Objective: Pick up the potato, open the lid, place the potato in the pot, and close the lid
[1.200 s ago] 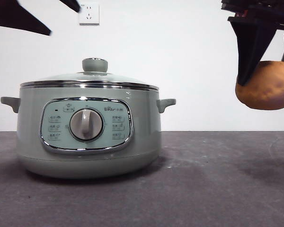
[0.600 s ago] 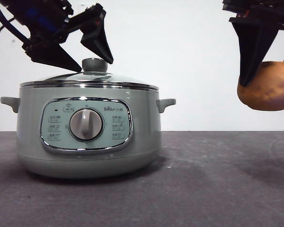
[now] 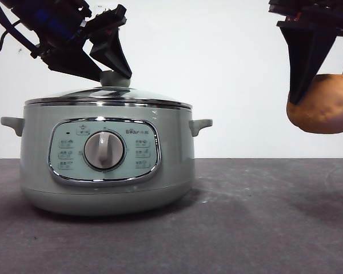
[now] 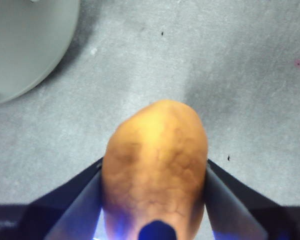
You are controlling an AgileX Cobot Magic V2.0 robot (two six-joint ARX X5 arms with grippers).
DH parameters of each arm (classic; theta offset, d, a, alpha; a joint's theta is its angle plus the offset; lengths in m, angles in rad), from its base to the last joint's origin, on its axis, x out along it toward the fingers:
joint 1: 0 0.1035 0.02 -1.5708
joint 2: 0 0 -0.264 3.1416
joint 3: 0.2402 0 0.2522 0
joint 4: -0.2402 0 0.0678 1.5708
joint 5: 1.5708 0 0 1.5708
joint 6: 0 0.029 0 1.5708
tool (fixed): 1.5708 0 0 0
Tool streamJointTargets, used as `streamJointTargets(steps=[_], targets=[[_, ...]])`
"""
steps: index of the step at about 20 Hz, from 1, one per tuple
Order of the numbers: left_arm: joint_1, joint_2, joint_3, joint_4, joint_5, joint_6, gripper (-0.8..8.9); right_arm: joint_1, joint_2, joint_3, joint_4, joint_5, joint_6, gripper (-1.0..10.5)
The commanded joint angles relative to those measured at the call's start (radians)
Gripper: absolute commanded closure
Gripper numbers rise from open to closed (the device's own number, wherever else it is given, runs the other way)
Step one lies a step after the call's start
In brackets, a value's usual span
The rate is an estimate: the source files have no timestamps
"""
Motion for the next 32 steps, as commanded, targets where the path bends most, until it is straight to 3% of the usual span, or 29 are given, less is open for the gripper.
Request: streamJointTargets(steps=[1, 7, 14, 18, 21, 32], targets=[[-0.002, 0.002, 0.006, 0.014, 0.0, 0.011, 8.22, 0.001, 0.001, 0.003, 0.004, 0.003, 0.01, 9.5], [-0.002, -0.022, 0.115, -0.031, 0.0, 0.012, 8.22, 0.002, 0.001, 0.003, 0.016, 0.003, 0.01, 9.5], [-0.002, -0.122, 0.317, -0.275, -0.003, 0.068, 8.22, 0.002, 0.001, 0.003, 0.12, -0.008, 0.01, 9.5], [-0.001, -0.229, 0.395, -0.398, -0.04, 0.089, 8.22, 0.008, 0.001, 0.006, 0.248, -0.137, 0.011, 9.5], [-0.001, -0.328, 0.402, -0.447, -0.089, 0.089, 8.22, 0.049, 0.026, 0.031, 0.315, -0.136, 0.017, 9.5], [-0.001, -0.589, 0.402, -0.612, -0.162, 0.089, 8.22, 0.198, 0.492, 0.523, 0.303, -0.135, -0.095, 9.5]])
